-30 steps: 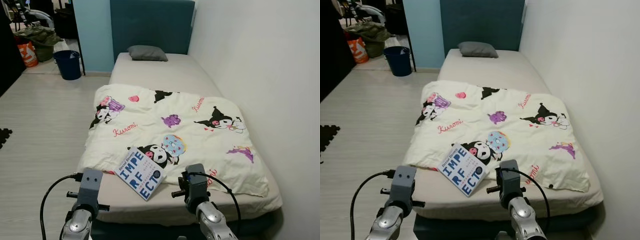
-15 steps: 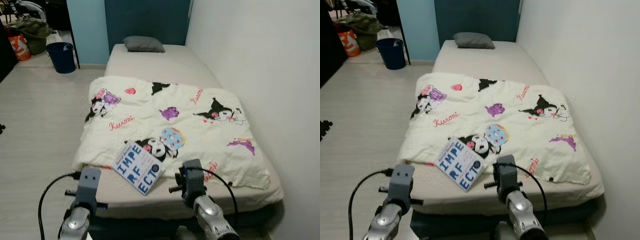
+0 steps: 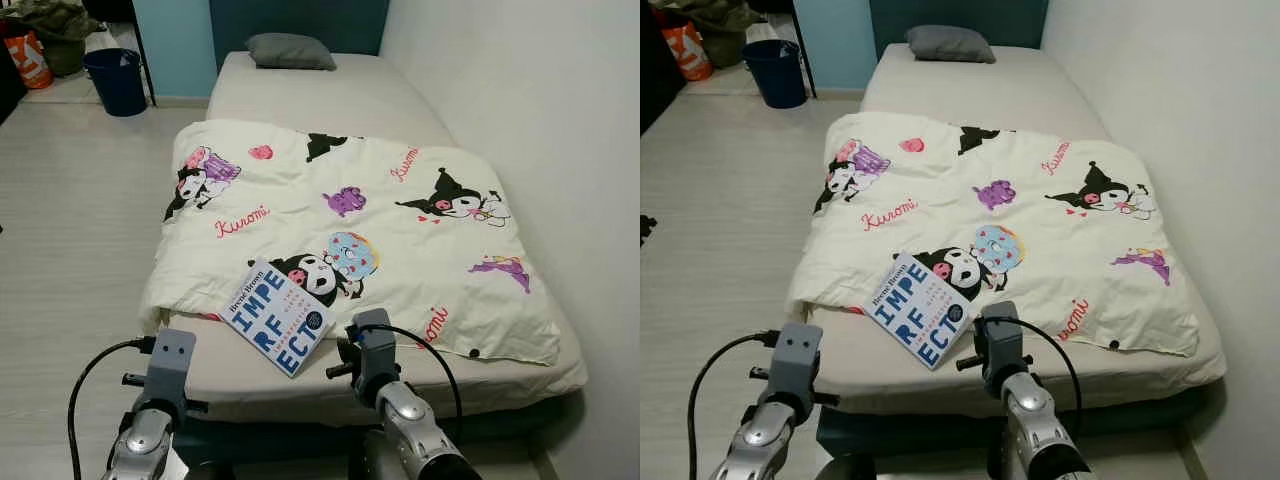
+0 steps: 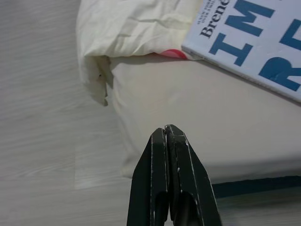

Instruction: Clean up the room

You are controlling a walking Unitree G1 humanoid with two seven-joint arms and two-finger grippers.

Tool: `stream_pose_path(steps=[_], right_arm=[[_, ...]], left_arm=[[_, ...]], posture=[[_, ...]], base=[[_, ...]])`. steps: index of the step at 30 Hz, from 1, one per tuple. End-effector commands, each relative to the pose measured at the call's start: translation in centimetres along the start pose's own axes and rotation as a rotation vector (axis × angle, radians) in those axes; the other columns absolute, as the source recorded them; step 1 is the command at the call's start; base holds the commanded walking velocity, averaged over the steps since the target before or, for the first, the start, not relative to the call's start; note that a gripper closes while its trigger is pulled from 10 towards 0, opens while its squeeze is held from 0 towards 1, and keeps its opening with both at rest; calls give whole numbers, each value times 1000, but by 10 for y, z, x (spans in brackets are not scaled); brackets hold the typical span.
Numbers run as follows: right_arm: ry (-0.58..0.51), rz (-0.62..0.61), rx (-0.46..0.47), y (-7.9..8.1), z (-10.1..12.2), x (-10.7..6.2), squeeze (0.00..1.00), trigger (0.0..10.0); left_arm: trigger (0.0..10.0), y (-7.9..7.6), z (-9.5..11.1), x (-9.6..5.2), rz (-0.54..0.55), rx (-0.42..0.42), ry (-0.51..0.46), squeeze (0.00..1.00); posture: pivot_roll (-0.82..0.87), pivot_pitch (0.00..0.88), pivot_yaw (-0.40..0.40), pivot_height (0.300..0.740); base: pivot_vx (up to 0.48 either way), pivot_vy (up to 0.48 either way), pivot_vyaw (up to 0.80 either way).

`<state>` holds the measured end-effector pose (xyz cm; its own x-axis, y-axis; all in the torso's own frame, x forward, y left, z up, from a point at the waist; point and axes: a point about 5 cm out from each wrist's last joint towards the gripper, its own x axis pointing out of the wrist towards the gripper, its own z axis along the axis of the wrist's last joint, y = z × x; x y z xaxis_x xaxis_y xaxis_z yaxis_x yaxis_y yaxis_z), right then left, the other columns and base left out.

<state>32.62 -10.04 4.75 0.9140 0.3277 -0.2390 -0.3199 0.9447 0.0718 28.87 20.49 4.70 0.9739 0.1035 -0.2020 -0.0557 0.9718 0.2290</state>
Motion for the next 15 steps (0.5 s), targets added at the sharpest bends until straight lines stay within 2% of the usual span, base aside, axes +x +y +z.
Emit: stream_pose_path(steps=[1,6,15], right_arm=[[40,-19,41,-1,-9,-2,0,10000],[36,-18,69,1,-7,0,0,10000],[34,-4,56,6,-6,2,0,10000]], left_arm=[[10000,3,-2,-2,-7,4,10,0],[10000,2,-2,-3,-14,6,10,0],[10000,-4,-1,0,-36,-33,22,0]], posture=[[10,275,-75,596],[13,285,-72,581],[5,289,-74,572]], base=[[0,0,0],[0,0,0],[0,0,0]])
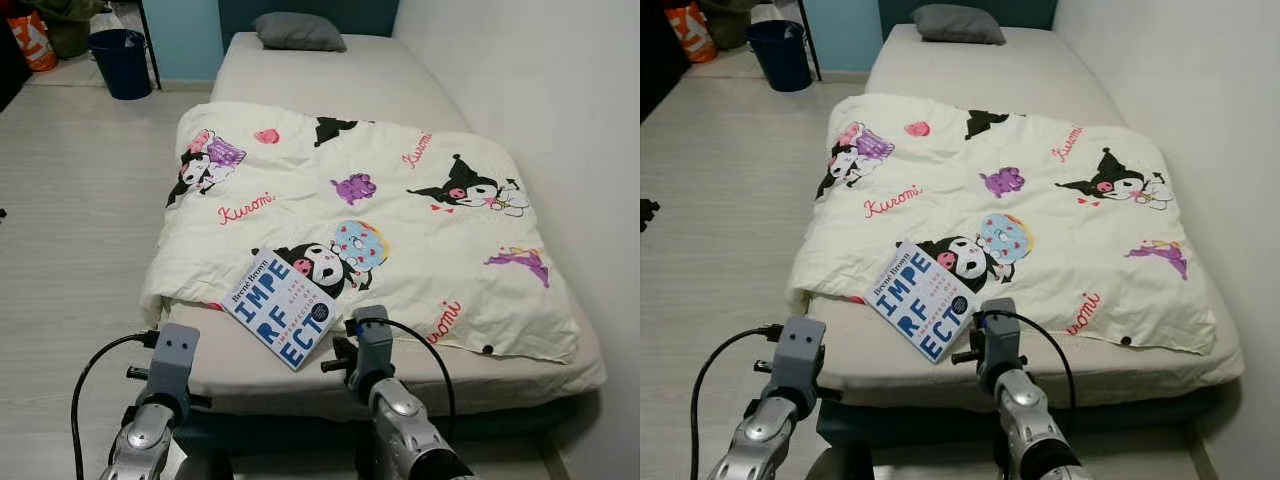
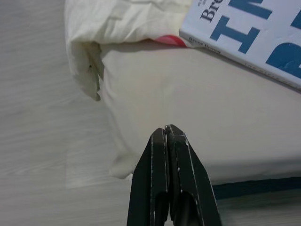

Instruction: Clean up the room

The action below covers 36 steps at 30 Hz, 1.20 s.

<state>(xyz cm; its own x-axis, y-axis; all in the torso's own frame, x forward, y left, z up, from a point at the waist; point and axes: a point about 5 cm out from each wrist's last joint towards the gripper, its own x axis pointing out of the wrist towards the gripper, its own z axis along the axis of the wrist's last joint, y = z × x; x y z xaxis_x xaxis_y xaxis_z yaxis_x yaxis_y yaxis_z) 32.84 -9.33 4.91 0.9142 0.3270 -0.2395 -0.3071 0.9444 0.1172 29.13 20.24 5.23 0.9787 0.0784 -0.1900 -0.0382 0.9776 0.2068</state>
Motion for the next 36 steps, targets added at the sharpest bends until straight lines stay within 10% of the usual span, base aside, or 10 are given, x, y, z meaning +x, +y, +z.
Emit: stream_pose_path(steps=[1,22,30,31,36], right_arm=[[34,-4,9,0,-8,-2,0,10000],[38,-8,19,-2,-12,-5,0,10000],[32,-3,14,-4,-13,-7,0,10000],[27,-1,14,-4,-12,-7,0,10000],[15,1,13,-4,-10,-7,0,10000]], left_arm=[[10000,-3,-7,-2,-13,-15,39,0],[10000,-8,-4,3,-53,-28,42,0],[10000,-28,-2,10,-140,-195,72,0],[10000,-33,-1,11,-158,-274,74,894],[10000,-41,1,17,-168,-461,84,1000]], posture=[[5,289,-74,572],[-4,282,-75,558],[-21,276,-78,553],[-37,279,-81,553],[-63,293,-81,553]], base=[[0,0,0],[0,0,0],[0,0,0],[0,0,0],[0,0,0]])
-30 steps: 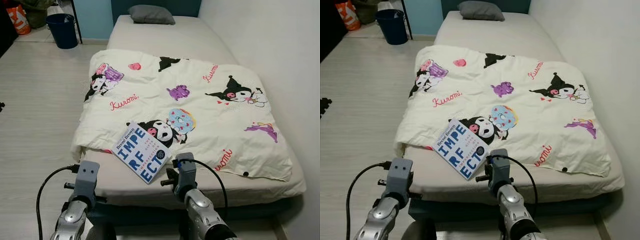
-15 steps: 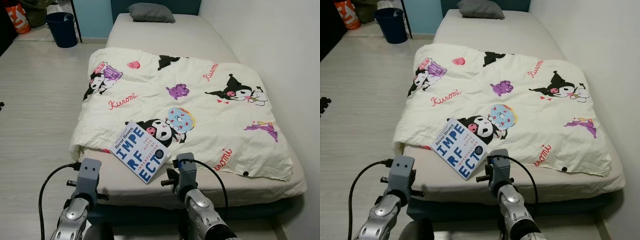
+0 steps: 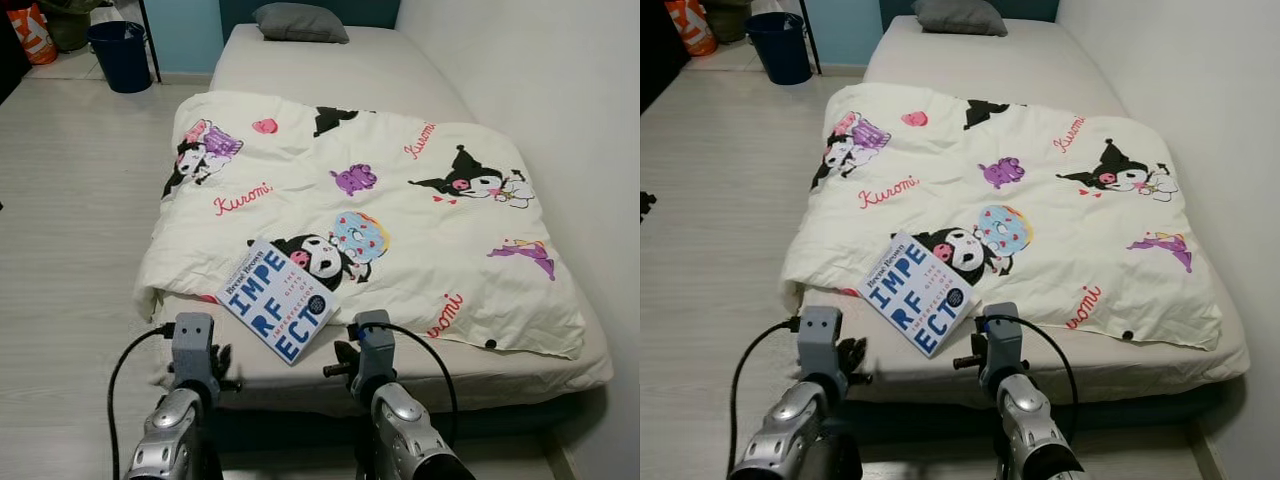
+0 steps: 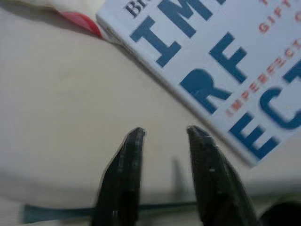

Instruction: Clean up the room

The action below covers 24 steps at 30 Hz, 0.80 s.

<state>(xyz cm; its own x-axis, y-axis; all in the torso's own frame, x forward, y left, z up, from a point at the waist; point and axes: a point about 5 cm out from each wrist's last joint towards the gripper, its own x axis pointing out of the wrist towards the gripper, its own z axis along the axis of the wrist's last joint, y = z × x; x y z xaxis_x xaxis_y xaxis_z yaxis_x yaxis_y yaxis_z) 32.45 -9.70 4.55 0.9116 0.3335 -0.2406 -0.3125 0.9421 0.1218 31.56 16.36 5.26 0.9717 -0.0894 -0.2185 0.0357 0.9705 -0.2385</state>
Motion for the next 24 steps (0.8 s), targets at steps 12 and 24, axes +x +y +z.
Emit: stream_pose_path(steps=[12,24], right_arm=[[-31,1,0,-4,2,-7,0,10000],[-90,24,-37,5,16,-14,0,10000]], left_arm=[[10000,-1,-14,11,13,-435,74,1000],[10000,1,-10,20,-6,-619,103,647]], posture=[[-123,337,-67,553],[-192,401,-48,553]], base=[[0,0,0],[0,0,0]])
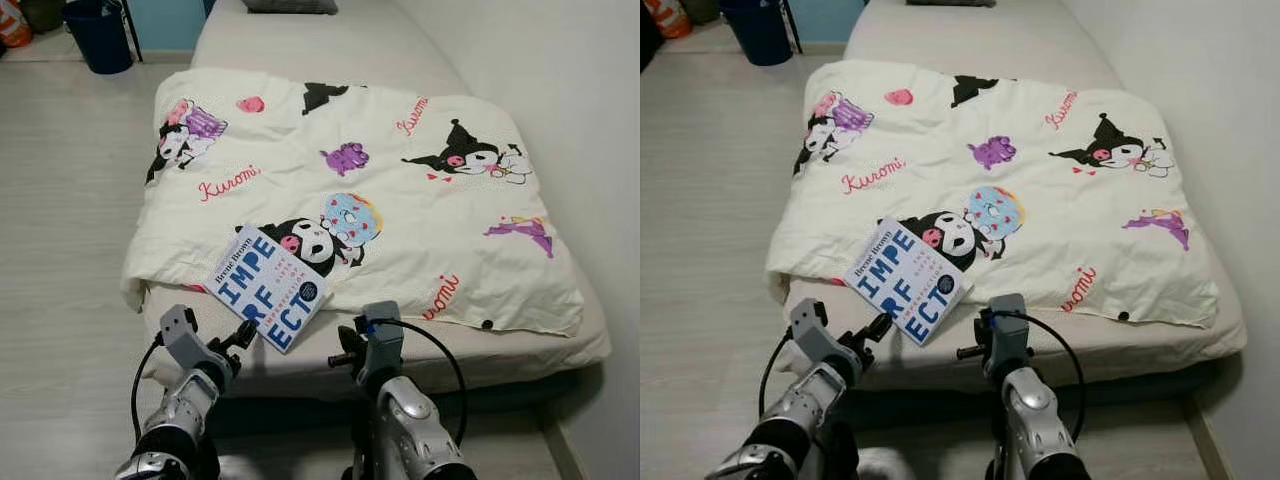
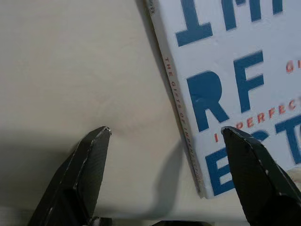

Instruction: Clean up the room

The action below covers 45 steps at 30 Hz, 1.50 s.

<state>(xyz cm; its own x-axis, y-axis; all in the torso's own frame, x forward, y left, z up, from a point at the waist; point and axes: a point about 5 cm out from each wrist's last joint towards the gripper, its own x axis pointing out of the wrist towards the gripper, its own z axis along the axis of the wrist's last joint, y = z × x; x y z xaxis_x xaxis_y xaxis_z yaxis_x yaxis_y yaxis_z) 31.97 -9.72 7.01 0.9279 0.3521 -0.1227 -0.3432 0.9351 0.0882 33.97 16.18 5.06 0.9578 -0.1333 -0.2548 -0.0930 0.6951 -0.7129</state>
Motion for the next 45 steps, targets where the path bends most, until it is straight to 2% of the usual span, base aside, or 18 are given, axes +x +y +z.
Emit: stream_pose_path(steps=[1,3,4,9,13,17,21,22,24,27,31,37,40,45], right_arm=[[28,0,2,1,-6,-4,0,10000],[23,0,2,2,-5,-5,0,10000],[17,2,-1,3,-3,-6,0,10000],[-9,16,-9,9,4,-10,0,10000],[-12,26,-11,14,7,-13,0,10000],[-16,31,-10,18,10,-18,0,10000],[-13,32,-8,18,8,-21,0,10000],[-5,30,-7,19,8,-25,0,10000],[-5,30,-7,19,8,-25,0,10000],[2,29,-7,20,7,-29,0,10000],[15,27,-8,21,9,-31,0,10000],[18,27,-10,21,9,-31,0,10000],[22,30,-13,22,9,-32,0,10000],[26,31,-15,22,9,-32,0,10000]], left_arm=[[10000,8,-10,-4,25,-50,41,647],[10000,7,-9,-3,18,-60,36,647],[10000,5,-8,-2,9,-57,32,0],[10000,-10,1,5,-62,-59,-5,0],[10000,-23,4,10,-121,-114,-7,0],[10000,-35,5,15,-153,-135,-7,0],[10000,-40,6,17,-167,-163,-9,0],[10000,-49,6,19,-207,-229,-3,0],[10000,-49,6,19,-207,-229,-3,0],[10000,-56,5,20,-244,-276,5,0],[10000,-68,7,23,-326,-373,-1,0],[10000,-73,12,23,-376,-415,-19,0],[10000,-80,20,22,-487,-476,-46,0],[10000,-83,20,21,-536,-471,-41,0]], posture=[[-192,401,-48,553],[-192,401,-48,553],[-193,410,-47,553],[-193,443,-42,553],[-200,458,-38,553],[-205,474,-28,553],[-205,474,-28,553],[-222,484,-14,553],[-222,484,-14,553],[-228,483,-9,553],[-230,487,-10,553],[-231,484,-11,553],[-232,481,-13,553],[-231,476,-14,553]], base=[[0,0,0],[0,0,0],[0,0,0],[0,0,0],[0,0,0],[0,0,0],[0,0,0],[0,0,0],[0,0,0],[0,0,0],[0,0,0],[0,0,0],[0,0,0],[0,0,0]])
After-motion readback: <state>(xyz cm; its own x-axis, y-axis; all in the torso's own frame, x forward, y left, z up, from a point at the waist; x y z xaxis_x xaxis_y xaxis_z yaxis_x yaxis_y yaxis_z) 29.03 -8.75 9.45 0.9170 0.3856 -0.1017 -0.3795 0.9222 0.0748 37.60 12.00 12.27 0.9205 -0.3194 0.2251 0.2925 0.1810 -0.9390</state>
